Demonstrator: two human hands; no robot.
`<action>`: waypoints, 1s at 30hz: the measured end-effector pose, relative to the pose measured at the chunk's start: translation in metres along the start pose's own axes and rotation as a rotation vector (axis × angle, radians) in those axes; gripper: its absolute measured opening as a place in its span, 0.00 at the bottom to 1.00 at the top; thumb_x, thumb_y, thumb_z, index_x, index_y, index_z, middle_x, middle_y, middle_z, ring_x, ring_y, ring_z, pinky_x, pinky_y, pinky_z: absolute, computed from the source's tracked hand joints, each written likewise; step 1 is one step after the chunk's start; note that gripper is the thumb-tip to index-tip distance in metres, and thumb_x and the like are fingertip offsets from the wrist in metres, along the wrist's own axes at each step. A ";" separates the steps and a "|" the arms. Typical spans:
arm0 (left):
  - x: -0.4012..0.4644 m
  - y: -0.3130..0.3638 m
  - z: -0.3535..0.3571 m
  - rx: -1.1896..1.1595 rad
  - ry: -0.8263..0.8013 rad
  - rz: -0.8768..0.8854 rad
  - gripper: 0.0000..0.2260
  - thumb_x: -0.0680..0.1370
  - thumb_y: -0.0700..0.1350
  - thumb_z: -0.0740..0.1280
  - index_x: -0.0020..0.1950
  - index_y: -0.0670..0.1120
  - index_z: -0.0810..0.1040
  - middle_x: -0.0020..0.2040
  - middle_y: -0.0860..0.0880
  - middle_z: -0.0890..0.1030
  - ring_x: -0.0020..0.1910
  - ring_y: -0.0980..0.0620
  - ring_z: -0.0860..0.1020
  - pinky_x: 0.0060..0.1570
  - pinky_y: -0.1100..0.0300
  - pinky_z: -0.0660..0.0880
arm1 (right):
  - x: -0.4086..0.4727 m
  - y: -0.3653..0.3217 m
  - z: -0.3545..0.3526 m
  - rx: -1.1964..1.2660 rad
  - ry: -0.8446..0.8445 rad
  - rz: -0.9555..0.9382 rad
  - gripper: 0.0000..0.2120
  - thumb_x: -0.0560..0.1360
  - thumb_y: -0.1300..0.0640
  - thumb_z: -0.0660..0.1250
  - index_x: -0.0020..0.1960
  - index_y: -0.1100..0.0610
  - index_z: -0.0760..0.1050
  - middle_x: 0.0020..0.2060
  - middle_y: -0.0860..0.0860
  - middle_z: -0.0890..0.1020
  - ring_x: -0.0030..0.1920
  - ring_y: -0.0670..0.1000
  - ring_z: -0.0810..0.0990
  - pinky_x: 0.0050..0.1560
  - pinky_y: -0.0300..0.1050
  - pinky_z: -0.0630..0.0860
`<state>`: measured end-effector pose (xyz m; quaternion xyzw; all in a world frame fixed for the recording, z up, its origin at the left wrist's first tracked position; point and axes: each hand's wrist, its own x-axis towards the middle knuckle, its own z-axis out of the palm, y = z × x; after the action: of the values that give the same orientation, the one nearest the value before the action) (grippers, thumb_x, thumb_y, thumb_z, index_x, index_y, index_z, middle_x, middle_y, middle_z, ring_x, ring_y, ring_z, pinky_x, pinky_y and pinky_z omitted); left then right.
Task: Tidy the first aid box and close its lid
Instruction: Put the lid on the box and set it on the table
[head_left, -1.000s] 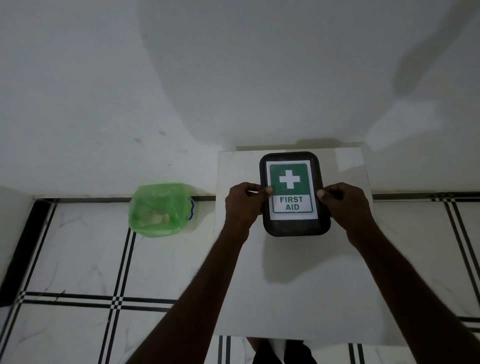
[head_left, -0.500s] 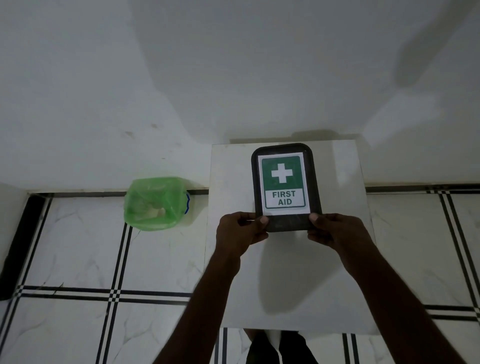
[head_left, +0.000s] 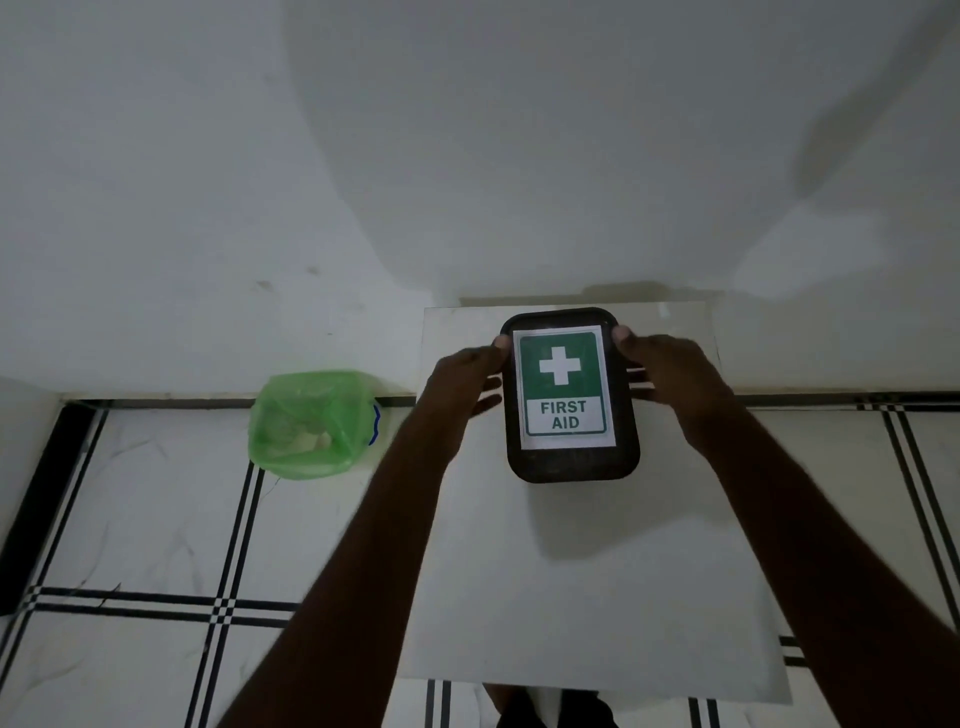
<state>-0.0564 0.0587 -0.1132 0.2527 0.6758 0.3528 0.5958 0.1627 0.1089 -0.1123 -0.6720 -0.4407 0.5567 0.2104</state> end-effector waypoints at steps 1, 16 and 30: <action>0.009 0.009 0.005 -0.005 0.028 0.011 0.26 0.76 0.58 0.68 0.63 0.40 0.77 0.60 0.43 0.82 0.59 0.44 0.80 0.61 0.49 0.77 | 0.012 -0.009 0.003 0.061 -0.002 0.016 0.26 0.74 0.40 0.66 0.56 0.62 0.77 0.52 0.58 0.84 0.51 0.57 0.83 0.51 0.51 0.81; 0.048 0.017 0.025 0.071 0.264 0.002 0.13 0.75 0.51 0.72 0.39 0.42 0.80 0.35 0.49 0.80 0.40 0.50 0.79 0.51 0.54 0.79 | 0.049 -0.013 0.023 0.019 0.154 -0.001 0.19 0.74 0.46 0.69 0.32 0.57 0.73 0.38 0.57 0.82 0.42 0.56 0.80 0.48 0.49 0.76; -0.028 -0.058 0.049 0.109 0.157 0.230 0.17 0.84 0.51 0.54 0.72 0.51 0.69 0.62 0.53 0.81 0.58 0.56 0.80 0.55 0.64 0.78 | -0.034 0.064 0.035 -0.046 0.045 -0.128 0.15 0.81 0.47 0.56 0.61 0.53 0.75 0.48 0.51 0.83 0.46 0.50 0.83 0.45 0.42 0.79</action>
<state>0.0014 0.0098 -0.1424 0.3319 0.7053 0.4001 0.4820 0.1530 0.0397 -0.1527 -0.6594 -0.4908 0.5165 0.2399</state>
